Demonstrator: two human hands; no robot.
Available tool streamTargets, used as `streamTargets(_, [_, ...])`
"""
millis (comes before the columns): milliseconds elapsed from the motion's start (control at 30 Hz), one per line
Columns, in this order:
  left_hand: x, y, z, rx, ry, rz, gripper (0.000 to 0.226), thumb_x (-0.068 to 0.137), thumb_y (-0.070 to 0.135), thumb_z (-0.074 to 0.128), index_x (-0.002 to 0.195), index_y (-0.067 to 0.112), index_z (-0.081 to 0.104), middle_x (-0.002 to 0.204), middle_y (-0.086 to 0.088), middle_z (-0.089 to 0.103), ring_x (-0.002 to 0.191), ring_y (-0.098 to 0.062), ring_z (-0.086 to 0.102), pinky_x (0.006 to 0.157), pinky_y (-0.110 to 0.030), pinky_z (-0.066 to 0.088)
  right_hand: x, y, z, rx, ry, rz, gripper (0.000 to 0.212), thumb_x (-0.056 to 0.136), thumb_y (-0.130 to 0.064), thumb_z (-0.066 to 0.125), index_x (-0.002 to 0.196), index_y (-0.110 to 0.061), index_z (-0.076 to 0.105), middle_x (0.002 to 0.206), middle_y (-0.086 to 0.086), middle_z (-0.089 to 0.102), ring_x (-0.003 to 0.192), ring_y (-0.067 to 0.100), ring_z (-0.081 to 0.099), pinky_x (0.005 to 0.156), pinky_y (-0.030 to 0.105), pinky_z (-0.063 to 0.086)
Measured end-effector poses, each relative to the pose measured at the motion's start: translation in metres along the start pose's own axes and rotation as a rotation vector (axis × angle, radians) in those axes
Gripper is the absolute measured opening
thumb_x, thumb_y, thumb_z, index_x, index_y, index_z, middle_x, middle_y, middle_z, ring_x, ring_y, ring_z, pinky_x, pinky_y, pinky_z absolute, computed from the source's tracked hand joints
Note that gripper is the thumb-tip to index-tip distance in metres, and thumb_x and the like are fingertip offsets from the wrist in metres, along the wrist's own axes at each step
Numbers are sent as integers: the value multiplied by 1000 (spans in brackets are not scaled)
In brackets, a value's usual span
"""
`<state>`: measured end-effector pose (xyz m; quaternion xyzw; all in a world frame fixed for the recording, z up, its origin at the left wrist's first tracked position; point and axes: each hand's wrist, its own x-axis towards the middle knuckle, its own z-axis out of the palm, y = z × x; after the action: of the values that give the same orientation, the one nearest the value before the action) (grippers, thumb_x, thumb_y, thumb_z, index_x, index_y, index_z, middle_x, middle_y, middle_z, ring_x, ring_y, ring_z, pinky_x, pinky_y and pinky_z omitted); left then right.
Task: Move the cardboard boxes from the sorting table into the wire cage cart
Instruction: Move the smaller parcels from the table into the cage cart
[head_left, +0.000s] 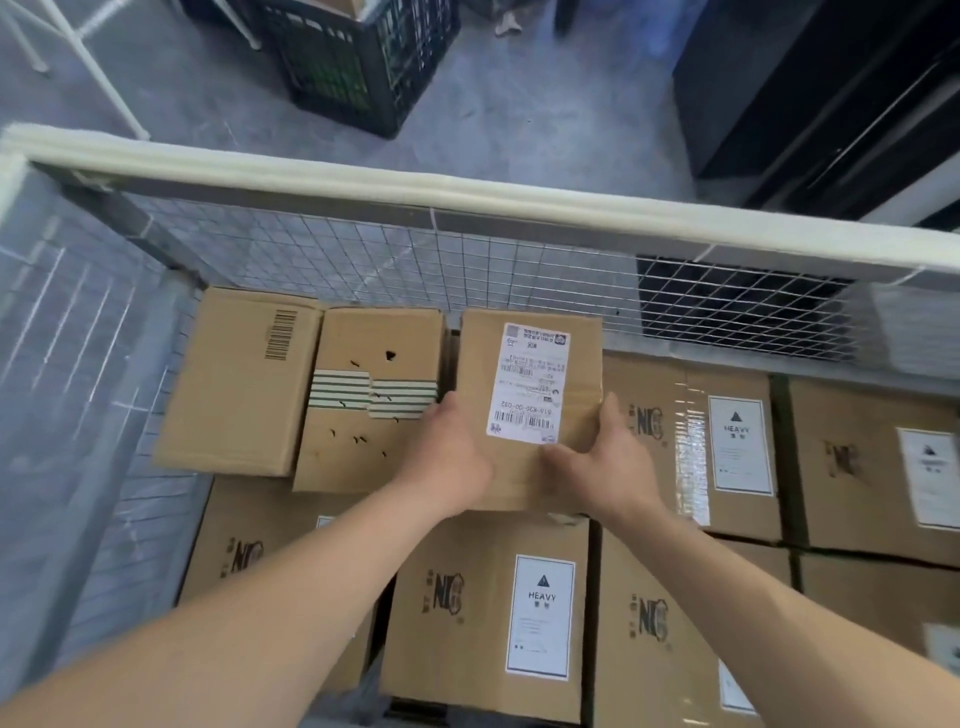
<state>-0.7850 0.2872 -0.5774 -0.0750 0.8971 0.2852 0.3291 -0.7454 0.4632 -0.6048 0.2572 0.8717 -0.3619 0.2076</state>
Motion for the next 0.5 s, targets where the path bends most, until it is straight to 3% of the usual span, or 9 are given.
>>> streamTargets(133, [-11, -7, -7, -4, -5, 4, 51, 85, 13, 67, 132, 15, 47, 131, -4, 50, 110, -24, 57, 93, -34, 52, -7, -4, -2, -10, -133, 6, 76, 87, -35, 72, 144, -22, 23, 112, -7, 64, 85, 13, 65, 71, 35, 59])
streamTargets(267, [-27, -12, -18, 28, -10, 67, 53, 91, 21, 66, 139, 19, 45, 141, -1, 42, 107, -13, 52, 94, -27, 46, -21, -13, -14, -83, -156, -1, 57, 88, -38, 72, 124, -26, 31, 116, 1, 61, 88, 20, 65, 71, 38, 59])
streamTargets(333, [-39, -10, -26, 48, -9, 94, 56, 92, 25, 66, 143, 19, 43, 143, 2, 40, 103, -9, 46, 90, -22, 39, -35, -16, -25, -129, -138, -9, 55, 88, -40, 71, 126, -24, 36, 124, 3, 61, 95, 22, 65, 77, 40, 59])
streamTargets(500, [-85, 20, -54, 152, 32, 148, 57, 90, 32, 64, 142, 22, 44, 141, 1, 45, 116, -19, 54, 100, -40, 49, -79, -23, -72, -216, -87, -57, 71, 90, -45, 66, 147, -17, 35, 158, 6, 39, 134, 25, 48, 102, 39, 48])
